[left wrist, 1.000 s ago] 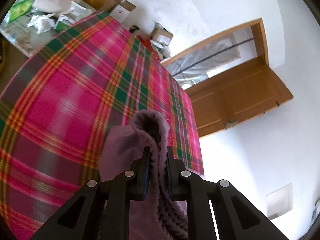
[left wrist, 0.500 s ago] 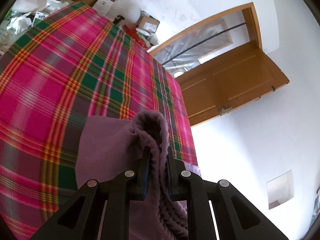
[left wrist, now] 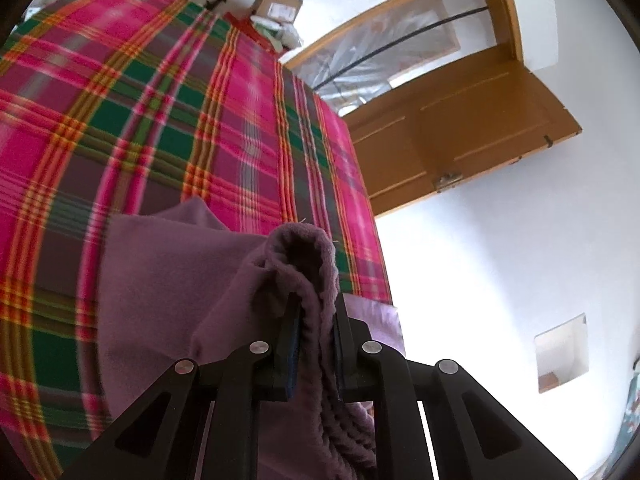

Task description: Fold clothes

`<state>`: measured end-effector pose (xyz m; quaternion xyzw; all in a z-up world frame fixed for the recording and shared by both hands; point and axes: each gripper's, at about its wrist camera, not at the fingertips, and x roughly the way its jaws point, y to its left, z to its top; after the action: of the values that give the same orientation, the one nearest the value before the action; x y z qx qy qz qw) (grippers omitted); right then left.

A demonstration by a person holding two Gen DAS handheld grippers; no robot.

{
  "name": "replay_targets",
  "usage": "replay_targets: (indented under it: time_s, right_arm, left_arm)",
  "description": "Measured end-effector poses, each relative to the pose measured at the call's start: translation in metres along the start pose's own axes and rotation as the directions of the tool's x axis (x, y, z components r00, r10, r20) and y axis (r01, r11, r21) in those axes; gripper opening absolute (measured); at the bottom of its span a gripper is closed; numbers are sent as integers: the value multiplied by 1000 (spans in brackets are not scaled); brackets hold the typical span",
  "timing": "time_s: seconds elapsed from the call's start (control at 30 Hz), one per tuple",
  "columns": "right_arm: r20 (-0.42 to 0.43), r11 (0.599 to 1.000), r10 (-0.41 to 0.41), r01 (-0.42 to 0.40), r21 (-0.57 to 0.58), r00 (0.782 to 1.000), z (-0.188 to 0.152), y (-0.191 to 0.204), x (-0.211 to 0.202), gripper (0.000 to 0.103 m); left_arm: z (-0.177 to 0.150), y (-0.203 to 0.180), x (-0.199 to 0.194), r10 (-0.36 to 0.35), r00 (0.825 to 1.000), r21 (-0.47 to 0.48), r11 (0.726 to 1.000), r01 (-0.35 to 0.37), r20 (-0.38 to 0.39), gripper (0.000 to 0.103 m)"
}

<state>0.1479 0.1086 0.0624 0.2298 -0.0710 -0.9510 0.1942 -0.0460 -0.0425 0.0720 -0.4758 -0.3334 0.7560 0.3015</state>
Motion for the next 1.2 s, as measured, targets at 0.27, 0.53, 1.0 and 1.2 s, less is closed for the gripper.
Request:
replay_targets:
  time_s: [0.27,0.53,1.0,1.2]
  right_arm:
    - [-52,998,-21,24,51,998,-13,-22,5,7]
    - [-93,995,-43,51,90,995,-26,-39,9,8]
    - [-112,984,-38,57,169,993,-37,-56,5,17]
    - [-106,969,-60,84,232,993,-39,-68,-3,31]
  left_arm:
    - [-4,2,34,18,998,-11,1000,-19,-65,14]
    - [-6,1,42,33,996,8,999,-32,-89,18]
    - [-37,29,-22,49,996,-21,999,-48,68,22]
    - [-57,44,-45,70,991,-46,997,-65,112,22]
